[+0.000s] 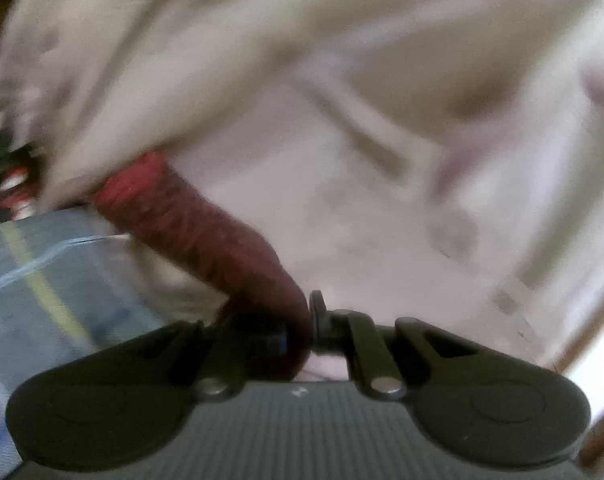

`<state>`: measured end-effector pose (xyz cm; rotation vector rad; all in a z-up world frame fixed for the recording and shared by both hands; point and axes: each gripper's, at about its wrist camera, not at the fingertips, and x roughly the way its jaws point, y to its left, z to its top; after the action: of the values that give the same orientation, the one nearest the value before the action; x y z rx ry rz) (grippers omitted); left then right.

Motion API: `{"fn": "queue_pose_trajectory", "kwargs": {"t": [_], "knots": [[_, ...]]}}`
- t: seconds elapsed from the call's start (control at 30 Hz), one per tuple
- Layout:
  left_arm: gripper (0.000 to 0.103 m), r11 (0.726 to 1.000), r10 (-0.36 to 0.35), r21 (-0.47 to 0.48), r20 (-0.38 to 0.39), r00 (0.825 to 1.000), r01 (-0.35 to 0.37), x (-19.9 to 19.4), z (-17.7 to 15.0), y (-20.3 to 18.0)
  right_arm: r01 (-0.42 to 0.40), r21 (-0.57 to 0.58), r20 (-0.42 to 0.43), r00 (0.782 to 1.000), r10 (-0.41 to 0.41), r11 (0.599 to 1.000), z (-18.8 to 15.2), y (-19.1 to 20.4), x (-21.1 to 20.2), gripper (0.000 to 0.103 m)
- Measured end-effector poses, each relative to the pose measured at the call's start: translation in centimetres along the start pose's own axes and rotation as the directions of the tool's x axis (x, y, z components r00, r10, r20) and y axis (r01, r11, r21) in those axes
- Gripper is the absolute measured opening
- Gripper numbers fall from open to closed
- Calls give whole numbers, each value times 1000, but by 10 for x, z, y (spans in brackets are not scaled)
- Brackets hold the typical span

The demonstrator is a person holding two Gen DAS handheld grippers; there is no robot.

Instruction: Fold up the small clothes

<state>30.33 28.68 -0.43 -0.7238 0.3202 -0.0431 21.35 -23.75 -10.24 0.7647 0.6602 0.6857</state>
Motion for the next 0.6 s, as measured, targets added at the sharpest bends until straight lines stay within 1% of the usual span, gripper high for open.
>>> {"fn": "queue_pose_trajectory", "kwargs": {"t": [0.07,0.13,0.2,0.23,0.27,0.3,0.37,0.43,0.53,0.6], "knots": [[10,996,-61,60,-41,997,64,10,-12,-44,4,8,22,1000,-4,1000,3,-3,-9,100],[10,985,-108,122,-90,990,119,21,-31,-85,1,12,42,999,-1,1000,6,-6,-19,100],[10,970,-152,167,-158,976,178,35,-57,-122,8,10,63,998,-8,1000,9,-10,-30,100],[10,962,-163,189,-189,969,198,42,-70,-137,12,13,71,997,-13,1000,9,-12,-36,100],[10,951,-173,212,-229,958,223,52,-87,-154,11,22,83,997,-13,1000,10,-15,-42,100],[10,946,-180,220,-259,949,240,60,-101,-164,7,33,93,996,-10,999,11,-19,-48,100],[10,937,-187,229,-315,931,265,78,-131,-180,9,44,114,993,-14,999,12,-26,-59,100],[10,925,-178,252,-371,911,284,96,-160,-191,13,63,131,991,-21,998,11,-35,-71,100],[10,898,-140,324,-433,890,299,117,-204,-203,6,99,152,988,-21,995,10,-47,-84,100],[10,883,-116,350,-484,867,314,131,-231,-206,19,104,159,987,-35,994,10,-54,-92,100]]}}
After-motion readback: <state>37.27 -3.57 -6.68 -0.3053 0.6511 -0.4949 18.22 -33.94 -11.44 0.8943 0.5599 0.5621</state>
